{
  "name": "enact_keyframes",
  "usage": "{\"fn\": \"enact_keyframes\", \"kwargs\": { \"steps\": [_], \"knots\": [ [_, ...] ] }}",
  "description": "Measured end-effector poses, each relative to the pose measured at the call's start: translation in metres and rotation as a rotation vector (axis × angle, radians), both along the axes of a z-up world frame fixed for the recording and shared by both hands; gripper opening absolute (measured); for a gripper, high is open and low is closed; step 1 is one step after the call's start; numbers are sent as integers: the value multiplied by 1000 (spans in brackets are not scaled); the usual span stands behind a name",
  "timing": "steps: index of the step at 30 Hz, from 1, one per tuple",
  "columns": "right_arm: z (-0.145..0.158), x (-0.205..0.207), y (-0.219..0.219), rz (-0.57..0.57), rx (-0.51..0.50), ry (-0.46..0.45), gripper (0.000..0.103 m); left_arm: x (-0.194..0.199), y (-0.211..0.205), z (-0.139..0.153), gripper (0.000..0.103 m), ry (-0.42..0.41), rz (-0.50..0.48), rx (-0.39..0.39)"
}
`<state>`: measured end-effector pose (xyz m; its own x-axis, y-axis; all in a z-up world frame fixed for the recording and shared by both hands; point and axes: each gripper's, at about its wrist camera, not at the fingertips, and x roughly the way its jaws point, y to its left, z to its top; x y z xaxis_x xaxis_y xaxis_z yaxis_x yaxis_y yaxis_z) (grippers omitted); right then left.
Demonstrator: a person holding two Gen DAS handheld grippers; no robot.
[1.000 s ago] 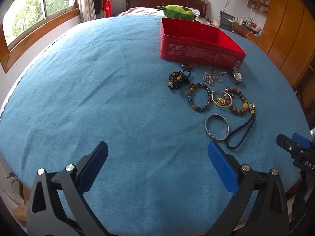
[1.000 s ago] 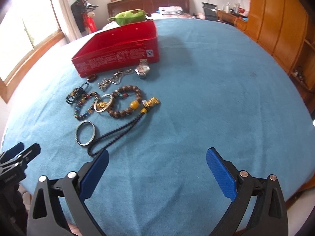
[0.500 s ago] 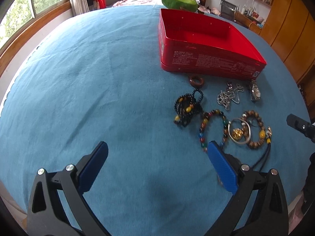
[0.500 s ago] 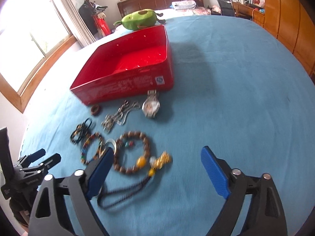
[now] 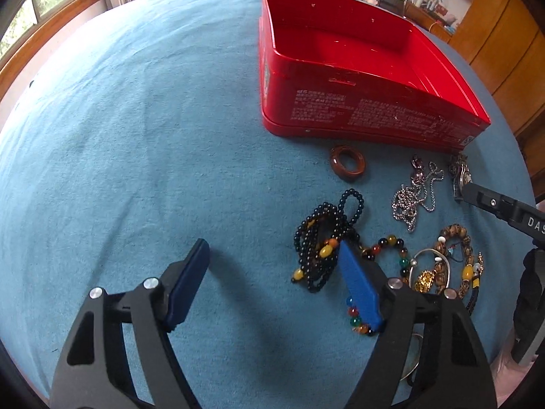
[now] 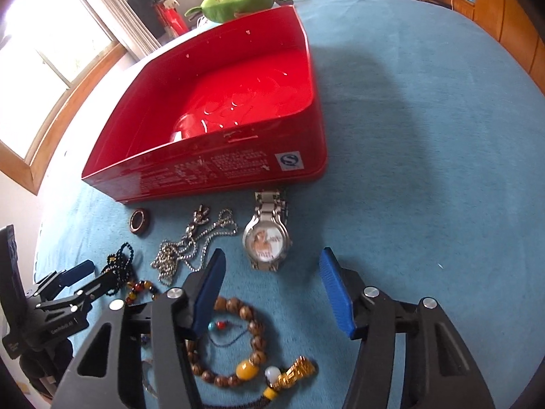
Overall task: Organize jewelry
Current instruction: 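Grasp the black bead strand with the left tool while the right tool grasps the silver watch, then carry the bead strand with the left tool into the red tin while the right tool drops the watch there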
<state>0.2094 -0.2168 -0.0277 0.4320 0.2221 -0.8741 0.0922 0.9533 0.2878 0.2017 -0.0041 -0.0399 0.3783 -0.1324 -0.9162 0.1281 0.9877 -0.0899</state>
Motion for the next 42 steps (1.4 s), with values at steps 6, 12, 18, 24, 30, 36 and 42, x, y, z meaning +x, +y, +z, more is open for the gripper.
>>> {"fn": "enact_keyframes", "kwargs": {
  "steps": [6,12,18,24,30,36,42],
  "knots": [
    [-8,15,9,3,-70,0,50,8,-7,-4,79,-5,-8,-2],
    [-10,15,17,16,-106,-30,34,13,-15,-5,79,-2,-28,-41],
    [-11,13,16,34,-82,-43,32,21,-28,-7,67,-6,-27,-51],
    [-11,11,14,35,-75,-46,32,22,-40,-7,45,-17,-48,-45],
    [-11,10,12,38,-71,-52,33,25,-45,-9,20,-16,-55,-83],
    [-7,4,8,45,-48,-62,32,18,-30,-8,15,-27,-16,-151],
    [6,-6,-6,42,21,-94,32,9,-19,14,14,-110,12,-191]
  ]
}}
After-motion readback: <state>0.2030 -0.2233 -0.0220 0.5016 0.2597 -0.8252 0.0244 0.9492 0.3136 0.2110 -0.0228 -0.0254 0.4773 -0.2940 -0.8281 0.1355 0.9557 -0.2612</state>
